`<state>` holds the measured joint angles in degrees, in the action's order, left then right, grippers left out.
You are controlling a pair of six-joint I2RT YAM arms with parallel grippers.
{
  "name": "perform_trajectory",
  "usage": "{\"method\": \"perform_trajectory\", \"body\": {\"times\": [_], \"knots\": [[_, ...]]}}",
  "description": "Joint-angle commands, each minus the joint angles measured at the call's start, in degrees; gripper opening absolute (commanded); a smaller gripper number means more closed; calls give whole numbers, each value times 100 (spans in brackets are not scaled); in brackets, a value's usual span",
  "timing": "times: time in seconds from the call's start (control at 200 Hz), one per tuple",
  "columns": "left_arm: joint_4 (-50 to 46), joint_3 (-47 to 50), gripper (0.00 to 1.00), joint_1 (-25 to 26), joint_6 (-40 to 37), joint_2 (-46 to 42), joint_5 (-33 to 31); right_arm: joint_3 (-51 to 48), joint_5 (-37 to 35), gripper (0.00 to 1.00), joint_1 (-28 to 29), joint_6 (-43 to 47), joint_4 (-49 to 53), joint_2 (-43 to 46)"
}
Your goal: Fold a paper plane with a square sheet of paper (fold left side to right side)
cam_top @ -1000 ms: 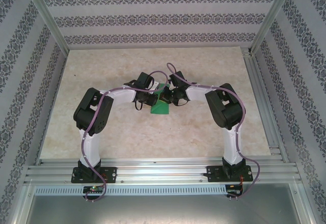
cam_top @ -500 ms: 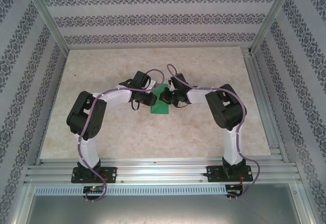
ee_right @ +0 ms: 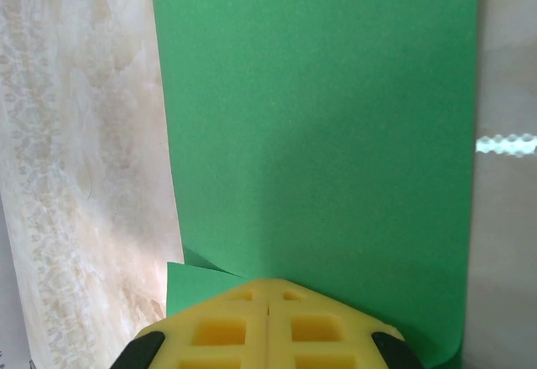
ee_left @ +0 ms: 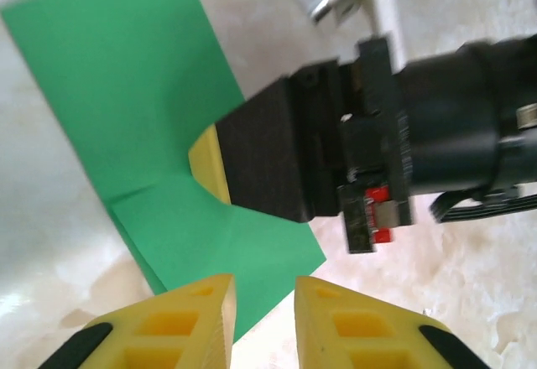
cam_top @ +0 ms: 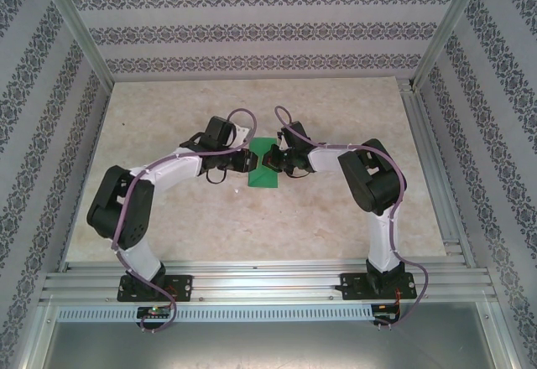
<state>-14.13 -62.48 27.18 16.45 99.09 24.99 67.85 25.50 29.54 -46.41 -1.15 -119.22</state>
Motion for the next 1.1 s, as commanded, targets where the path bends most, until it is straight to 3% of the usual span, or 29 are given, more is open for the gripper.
{"method": "perform_trajectory", "body": {"times": [0.0,0.39,1.094], "knots": [[474,-85,24,67,312,276,445,-244,-325,2,122,165,690,-259],[422,-253,23,175,284,889,513,-187,-309,2,129,194,752,-277],[-292,-56,22,213,-149,1161,-266,-139,-404,2,122,282,905,-282]]}}
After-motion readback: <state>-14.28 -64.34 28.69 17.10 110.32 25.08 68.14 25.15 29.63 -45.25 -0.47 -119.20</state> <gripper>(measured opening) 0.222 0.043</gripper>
